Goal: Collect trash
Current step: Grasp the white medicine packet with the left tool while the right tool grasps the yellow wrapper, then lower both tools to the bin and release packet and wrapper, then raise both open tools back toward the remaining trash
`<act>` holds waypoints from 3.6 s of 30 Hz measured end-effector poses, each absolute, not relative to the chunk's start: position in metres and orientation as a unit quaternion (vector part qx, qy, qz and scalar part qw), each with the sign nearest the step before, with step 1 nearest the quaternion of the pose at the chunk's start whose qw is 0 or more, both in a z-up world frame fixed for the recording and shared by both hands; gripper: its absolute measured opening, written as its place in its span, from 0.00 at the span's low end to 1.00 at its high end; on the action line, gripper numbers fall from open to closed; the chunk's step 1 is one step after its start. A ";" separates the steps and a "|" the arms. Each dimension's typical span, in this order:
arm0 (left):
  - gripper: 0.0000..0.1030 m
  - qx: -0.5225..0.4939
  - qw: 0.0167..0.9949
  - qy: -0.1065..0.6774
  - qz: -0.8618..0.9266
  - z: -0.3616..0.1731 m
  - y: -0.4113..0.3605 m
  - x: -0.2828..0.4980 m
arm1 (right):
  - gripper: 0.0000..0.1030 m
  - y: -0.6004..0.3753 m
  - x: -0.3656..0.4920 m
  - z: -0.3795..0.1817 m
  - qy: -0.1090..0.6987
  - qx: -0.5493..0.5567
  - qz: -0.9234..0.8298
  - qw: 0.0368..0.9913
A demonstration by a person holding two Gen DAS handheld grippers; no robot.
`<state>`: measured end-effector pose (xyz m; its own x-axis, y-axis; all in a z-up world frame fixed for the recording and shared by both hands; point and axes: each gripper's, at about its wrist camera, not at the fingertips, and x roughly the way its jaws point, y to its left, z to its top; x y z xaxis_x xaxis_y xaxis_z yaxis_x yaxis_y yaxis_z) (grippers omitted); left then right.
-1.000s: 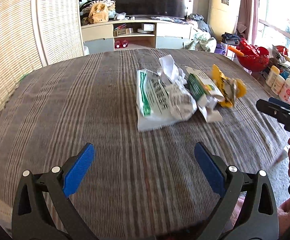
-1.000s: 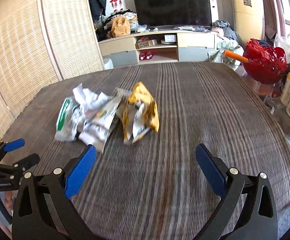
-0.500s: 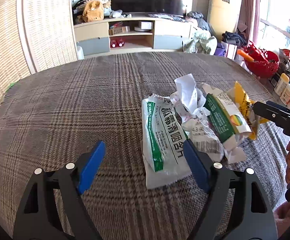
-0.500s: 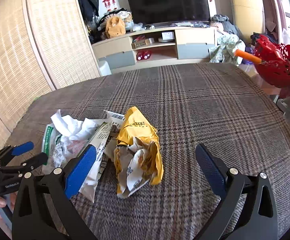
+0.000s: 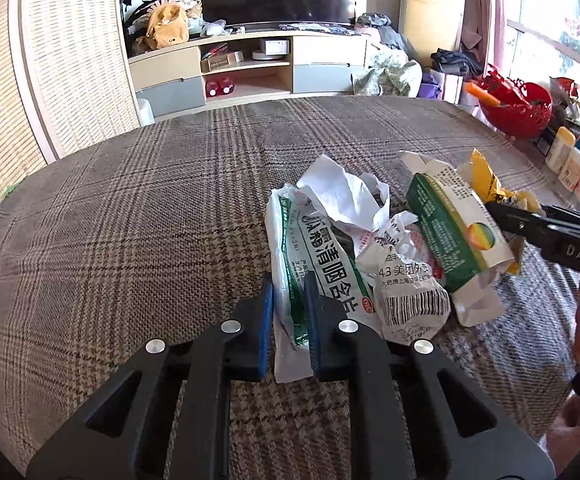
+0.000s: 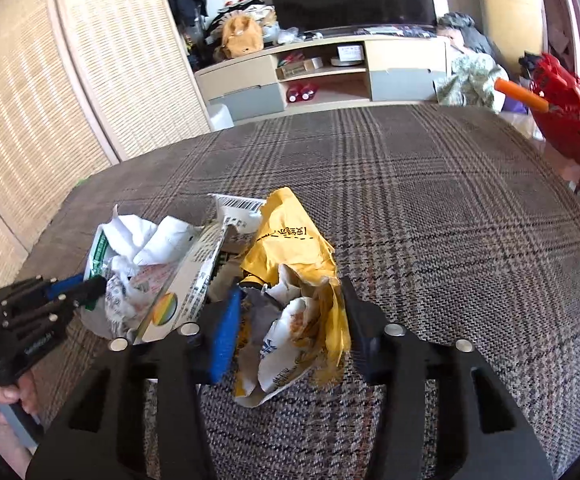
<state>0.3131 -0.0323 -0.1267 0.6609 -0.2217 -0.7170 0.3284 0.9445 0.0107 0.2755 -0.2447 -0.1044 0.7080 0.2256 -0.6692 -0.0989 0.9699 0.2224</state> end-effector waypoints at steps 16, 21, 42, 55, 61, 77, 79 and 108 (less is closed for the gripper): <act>0.08 0.087 0.922 0.355 -0.131 -0.092 -0.022 0.220 | 0.42 -0.248 0.196 -0.065 0.325 0.068 0.083 0.940; 0.08 0.079 0.927 0.342 -0.131 -0.079 -0.026 0.176 | 0.42 -0.243 0.160 -0.049 0.312 0.057 0.093 0.944; 0.08 0.019 0.898 0.411 -0.158 -0.165 -0.032 0.033 | 0.42 -0.202 0.025 -0.133 0.400 0.049 0.162 0.901; 0.08 0.017 0.859 0.482 -0.171 -0.238 -0.044 0.035 | 0.42 -0.187 0.030 -0.202 0.475 0.069 0.156 0.863; 0.08 0.015 0.843 0.509 -0.175 -0.259 -0.049 0.049 | 0.43 -0.185 0.045 -0.222 0.499 0.082 0.151 0.849; 0.90 0.040 0.849 0.504 -0.153 -0.252 -0.025 0.054 | 0.97 -0.191 0.061 -0.215 0.494 0.091 0.122 0.856; 0.92 0.040 0.856 0.494 -0.148 -0.243 -0.021 0.052 | 0.97 -0.196 0.060 -0.209 0.490 0.090 0.119 0.859; 0.92 0.032 0.900 0.417 -0.122 -0.124 -0.029 0.173 | 0.97 -0.241 0.180 -0.085 0.394 0.092 0.070 0.912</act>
<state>0.1730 -0.0289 -0.1240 0.6229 -0.1925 -0.7582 0.2467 0.9681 -0.0432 0.1798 -0.2408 -0.0855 0.6797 0.2004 -0.7056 -0.0558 0.9733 0.2226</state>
